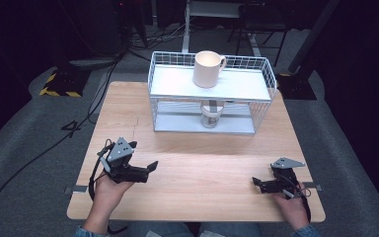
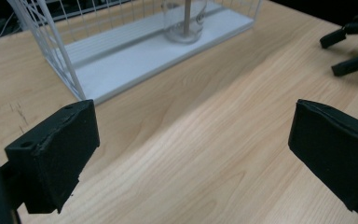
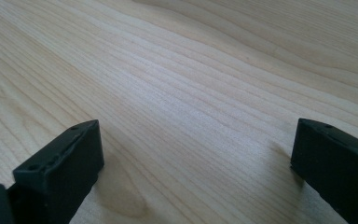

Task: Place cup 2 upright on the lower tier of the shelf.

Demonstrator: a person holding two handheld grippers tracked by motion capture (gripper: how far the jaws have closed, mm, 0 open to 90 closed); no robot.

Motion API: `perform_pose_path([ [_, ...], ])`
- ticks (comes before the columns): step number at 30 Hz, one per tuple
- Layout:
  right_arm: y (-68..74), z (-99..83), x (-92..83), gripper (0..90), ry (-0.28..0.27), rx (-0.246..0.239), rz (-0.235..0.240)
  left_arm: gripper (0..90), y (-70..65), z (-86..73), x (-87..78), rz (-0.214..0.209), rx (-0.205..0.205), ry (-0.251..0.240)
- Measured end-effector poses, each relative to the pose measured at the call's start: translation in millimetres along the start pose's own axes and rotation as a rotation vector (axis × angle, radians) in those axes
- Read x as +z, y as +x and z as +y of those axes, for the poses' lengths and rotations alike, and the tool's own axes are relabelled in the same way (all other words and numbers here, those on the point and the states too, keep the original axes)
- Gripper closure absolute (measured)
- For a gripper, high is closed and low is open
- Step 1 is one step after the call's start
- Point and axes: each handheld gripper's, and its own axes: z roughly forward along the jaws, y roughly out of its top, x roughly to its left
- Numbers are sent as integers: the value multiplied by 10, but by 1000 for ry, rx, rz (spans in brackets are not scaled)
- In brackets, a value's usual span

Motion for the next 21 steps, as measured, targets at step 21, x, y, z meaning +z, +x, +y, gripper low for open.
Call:
perform_pose_path([
  [21,0,0,1,27,-1,0,-1,28,-23,-573,446,0,-9,217],
])
